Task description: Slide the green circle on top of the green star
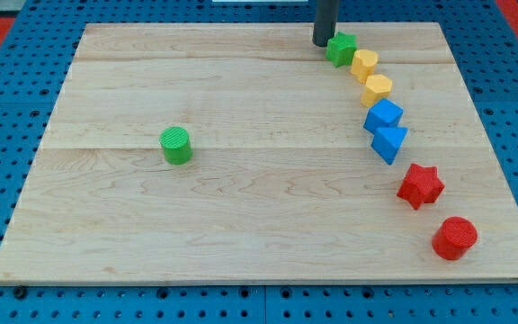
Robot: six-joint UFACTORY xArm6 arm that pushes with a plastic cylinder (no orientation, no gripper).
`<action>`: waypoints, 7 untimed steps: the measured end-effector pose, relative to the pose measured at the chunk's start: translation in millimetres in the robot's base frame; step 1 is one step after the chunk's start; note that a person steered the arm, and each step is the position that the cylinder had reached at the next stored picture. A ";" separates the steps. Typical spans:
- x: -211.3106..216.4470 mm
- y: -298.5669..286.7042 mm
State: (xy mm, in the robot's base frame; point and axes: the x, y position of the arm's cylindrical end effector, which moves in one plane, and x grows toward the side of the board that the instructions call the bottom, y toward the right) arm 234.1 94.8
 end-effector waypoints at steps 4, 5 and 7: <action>-16.7 -38.8; 55.8 -97.2; 274.9 -120.1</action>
State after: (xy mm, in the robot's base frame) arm 509.0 -25.2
